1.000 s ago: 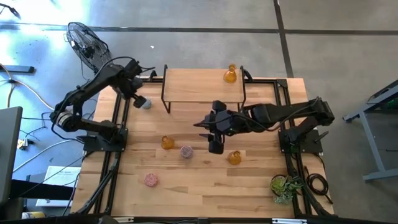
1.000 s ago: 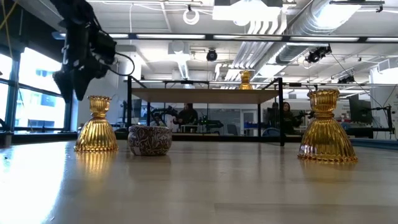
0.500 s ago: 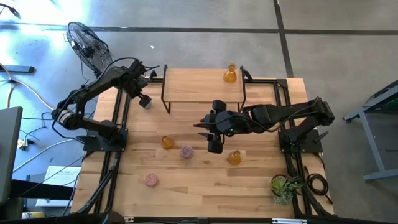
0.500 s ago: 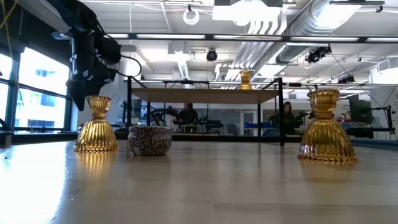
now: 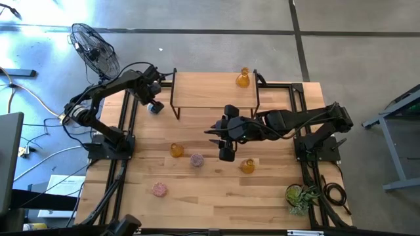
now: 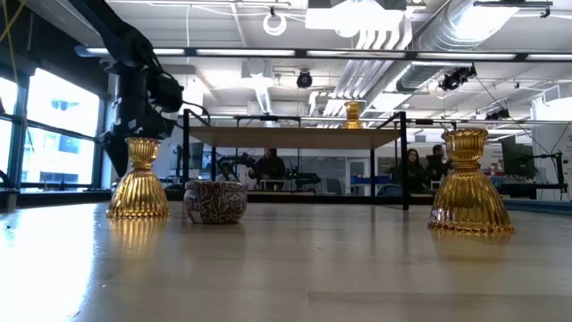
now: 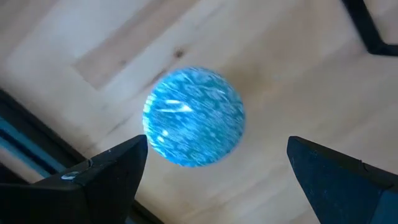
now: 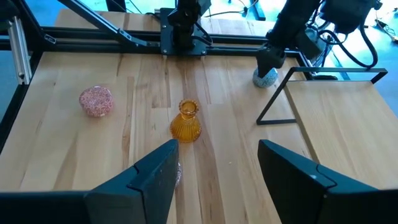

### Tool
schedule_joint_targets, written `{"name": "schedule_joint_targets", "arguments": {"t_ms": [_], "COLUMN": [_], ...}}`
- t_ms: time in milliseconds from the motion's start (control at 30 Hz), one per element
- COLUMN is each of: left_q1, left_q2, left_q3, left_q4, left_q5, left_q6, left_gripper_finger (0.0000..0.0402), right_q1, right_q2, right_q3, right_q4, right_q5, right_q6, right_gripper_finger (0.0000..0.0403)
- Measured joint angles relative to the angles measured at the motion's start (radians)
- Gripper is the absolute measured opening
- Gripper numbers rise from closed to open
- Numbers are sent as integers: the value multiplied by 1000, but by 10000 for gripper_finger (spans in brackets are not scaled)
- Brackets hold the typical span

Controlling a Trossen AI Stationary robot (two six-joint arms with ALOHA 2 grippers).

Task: Pick & Place candle stick holders
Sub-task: Put the blue patterned candle on the shelf

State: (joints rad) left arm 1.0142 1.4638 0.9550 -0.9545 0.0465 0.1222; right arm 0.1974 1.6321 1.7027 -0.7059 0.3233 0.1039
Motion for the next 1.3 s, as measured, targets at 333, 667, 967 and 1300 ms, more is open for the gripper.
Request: {"name": "schedule_joint_targets", "arguments": {"t_ms": [333,667,967,1300], "left_q1": [0,0,0,0], "left_q2": [0,0,0,82], "left_q3": [0,0,0,0], "left_q4": [27,21,15,24], "left_q5": [-57,-56,-26,-35], "left_q6": [-22,-22,-21,-18], "left_gripper_finger": [381,381,381,381], "right_q1": [0,0,0,0], "right_q2": [0,0,0,0], "right_q3": [0,1,1,1], "right_q4": [-9,-12,-12,-12], "right_q5": [0,0,-1,-1], "right_q6": [0,0,0,0], "right_gripper_finger": [217,217,217,217]}}
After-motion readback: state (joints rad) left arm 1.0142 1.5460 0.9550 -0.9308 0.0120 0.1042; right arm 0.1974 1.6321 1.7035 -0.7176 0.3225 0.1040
